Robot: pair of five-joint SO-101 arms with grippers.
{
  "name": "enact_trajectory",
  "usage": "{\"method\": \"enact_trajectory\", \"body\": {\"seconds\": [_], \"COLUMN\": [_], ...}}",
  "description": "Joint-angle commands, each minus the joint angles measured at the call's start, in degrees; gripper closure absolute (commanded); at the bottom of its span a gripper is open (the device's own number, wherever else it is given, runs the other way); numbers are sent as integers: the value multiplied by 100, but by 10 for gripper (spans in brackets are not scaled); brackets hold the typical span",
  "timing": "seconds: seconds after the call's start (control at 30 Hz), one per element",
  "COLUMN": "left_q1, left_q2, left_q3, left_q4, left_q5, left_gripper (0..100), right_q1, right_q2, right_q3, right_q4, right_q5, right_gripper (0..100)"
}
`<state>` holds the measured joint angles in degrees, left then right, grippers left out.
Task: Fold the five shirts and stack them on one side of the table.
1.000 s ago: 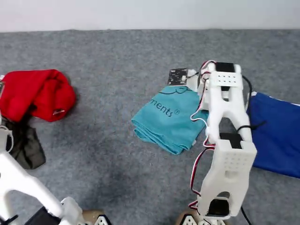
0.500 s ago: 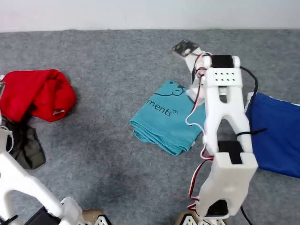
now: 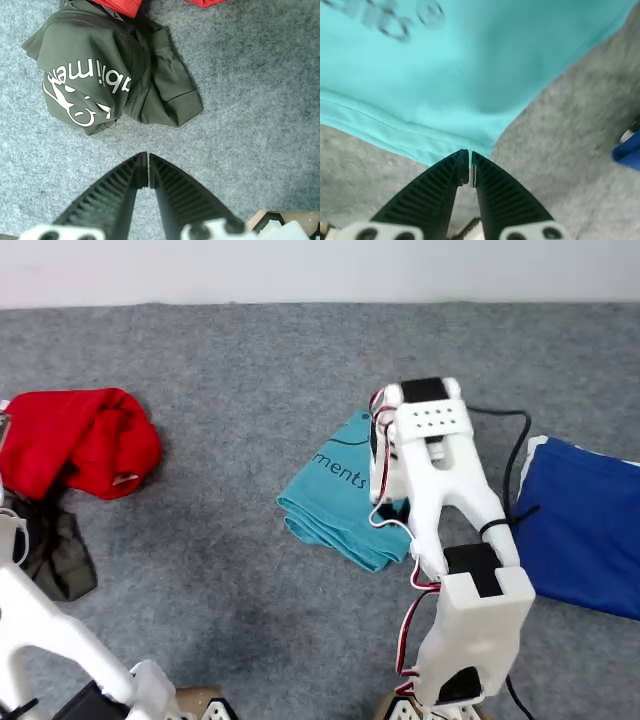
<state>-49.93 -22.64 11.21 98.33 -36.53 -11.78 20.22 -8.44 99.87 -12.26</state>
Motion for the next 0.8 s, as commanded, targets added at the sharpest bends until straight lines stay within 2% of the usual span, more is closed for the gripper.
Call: {"method": "enact_trajectory", "body": {"seconds": [0.0,0.17,0.3,0.37,0.5,0.7,0.77], "left_q1": [44,44,44,44,44,44,44], "left_q2": [-158,-158,-158,-158,-158,-158,-158], "left_q3": [-40,-40,-40,-40,-40,-40,-40], "left_q4": [9,9,9,9,0,0,0], "left_q5": [0,0,0,0,0,0,0], "left_gripper": [984,984,984,984,984,984,984], "right_q1": [-66,-400,-1068,-1174,-1024,-523,-347], "right_q2": [-321,-356,-479,-637,-1130,-1437,-1376], "right_q3": [677,1952,2145,2110,1837,1231,1134], "right_q4": [-470,-1534,-1420,-1376,-1367,-1508,-1516], "right_q5": [-88,-88,-97,-105,-387,-422,-703], "right_gripper": [990,990,990,990,990,989,965]}}
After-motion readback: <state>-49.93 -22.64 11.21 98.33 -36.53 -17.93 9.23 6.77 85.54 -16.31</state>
